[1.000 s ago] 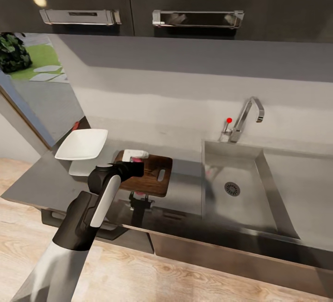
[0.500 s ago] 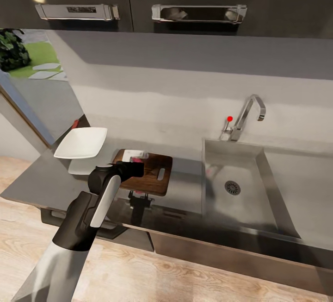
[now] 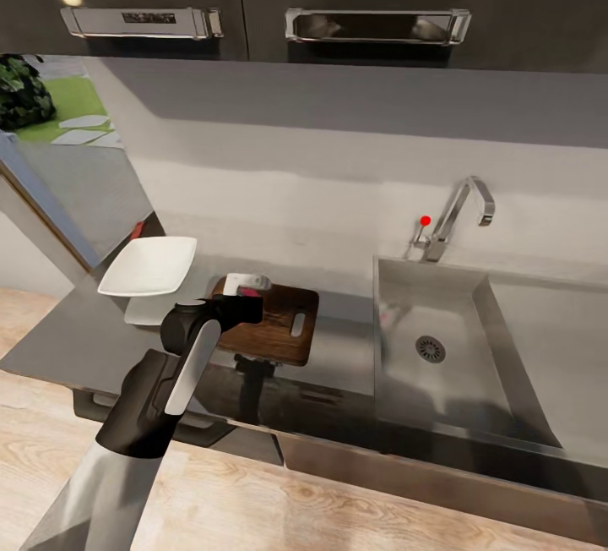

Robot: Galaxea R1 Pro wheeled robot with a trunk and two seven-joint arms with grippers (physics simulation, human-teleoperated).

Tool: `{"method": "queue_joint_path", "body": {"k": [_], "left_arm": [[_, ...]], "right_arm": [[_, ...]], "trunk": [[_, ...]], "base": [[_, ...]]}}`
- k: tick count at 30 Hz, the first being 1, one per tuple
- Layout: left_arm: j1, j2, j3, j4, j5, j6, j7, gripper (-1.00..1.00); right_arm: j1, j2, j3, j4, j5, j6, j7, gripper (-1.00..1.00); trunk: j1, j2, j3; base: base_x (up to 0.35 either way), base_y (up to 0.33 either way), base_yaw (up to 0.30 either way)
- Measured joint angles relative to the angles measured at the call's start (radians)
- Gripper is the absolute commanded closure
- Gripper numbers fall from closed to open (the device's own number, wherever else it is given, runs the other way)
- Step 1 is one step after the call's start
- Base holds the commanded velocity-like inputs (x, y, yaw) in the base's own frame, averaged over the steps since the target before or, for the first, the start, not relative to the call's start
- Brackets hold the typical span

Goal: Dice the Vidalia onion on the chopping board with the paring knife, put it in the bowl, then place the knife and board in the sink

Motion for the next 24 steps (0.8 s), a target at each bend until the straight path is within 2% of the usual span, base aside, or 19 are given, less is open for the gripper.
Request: {"method": "queue_joint_path", "body": {"k": [15,24], "left_arm": [[0.018,0.0,0.0,0.0,0.0,-0.002,0.0,1.0],[0.018,0.0,0.0,0.0,0.0,-0.002,0.0,1.0]], "right_arm": [[0.0,0.0,0.0,0.0,0.0,0.0,-0.001,-1.0],[0.0,0.0,0.0,0.0,0.0,0.0,-0.001,-1.0]], "trunk": [[0.0,0.0,0.0],[0.0,0.0,-0.005]], "base": [[-0.025,0.0,0.0],[0.067,0.0,0.0]]}}
